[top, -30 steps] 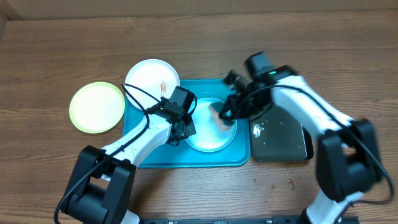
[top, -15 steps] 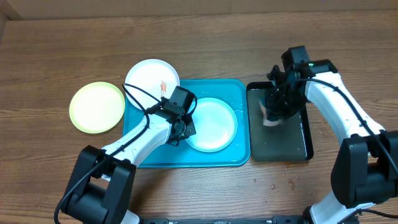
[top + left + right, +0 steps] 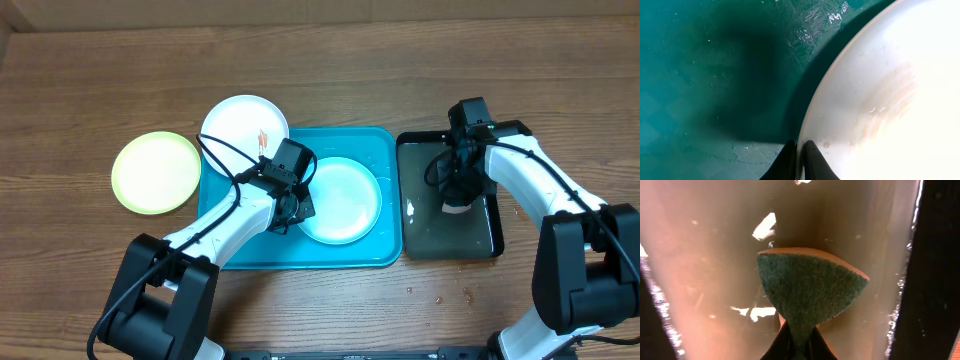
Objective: Clean dirty plates on tray and stack at the side
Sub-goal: 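Return sponge to black tray and retract right arm to the right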
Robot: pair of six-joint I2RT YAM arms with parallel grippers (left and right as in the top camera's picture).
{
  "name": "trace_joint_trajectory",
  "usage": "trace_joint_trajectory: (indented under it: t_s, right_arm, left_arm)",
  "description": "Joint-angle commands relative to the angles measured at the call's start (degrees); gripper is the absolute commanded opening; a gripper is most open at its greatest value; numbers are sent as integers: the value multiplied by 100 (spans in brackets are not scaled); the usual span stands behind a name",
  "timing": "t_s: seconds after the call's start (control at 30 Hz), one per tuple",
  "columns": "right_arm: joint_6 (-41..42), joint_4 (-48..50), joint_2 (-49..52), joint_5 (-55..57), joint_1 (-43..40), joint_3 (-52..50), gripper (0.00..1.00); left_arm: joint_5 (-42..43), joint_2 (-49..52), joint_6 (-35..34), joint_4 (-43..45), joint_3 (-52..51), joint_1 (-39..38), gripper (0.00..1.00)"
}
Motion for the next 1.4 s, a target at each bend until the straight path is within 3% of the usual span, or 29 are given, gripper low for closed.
trace_joint_trajectory:
  t_s: [0.0,0.07,0.3,0.47,0.57,0.67,0.87,0.97,1.13,1.37]
  right_arm:
    - [28,68,-44,103,24,-20,23]
    - [31,90,-44,4,24,-4,27]
    - [94,-369,-44,-177,-50,846,63]
    - [396,-719,-44,-24,-444,1482,69]
    - [555,-715,-44,-26,-861,1493,79]
    - [673,-721,-44,-94,-1298,1438,100]
    - [673,-717,-44,-444,-1799,1419,100]
    - [671,-710,-44,-439,-1873,1419,100]
    - [671,-713,-44,-439,-1878,1419,100]
    - [671,-710,-44,-437,-1878,1419,100]
  left_arm:
    - [46,-50,90,13,-66,-28,9]
    - [46,-50,90,15,-66,-28,10]
    - [46,-48,90,9,-70,-28,22]
    - [44,2,37,22,-98,-26,30]
    - [52,57,-7,26,-96,-9,32]
    - [66,66,-24,26,-96,15,34]
    - [66,66,-44,42,-96,17,21]
    - [66,66,-44,42,-96,17,4]
    - [96,66,-20,42,-96,31,4]
    - [798,-92,706,116,59,378,4]
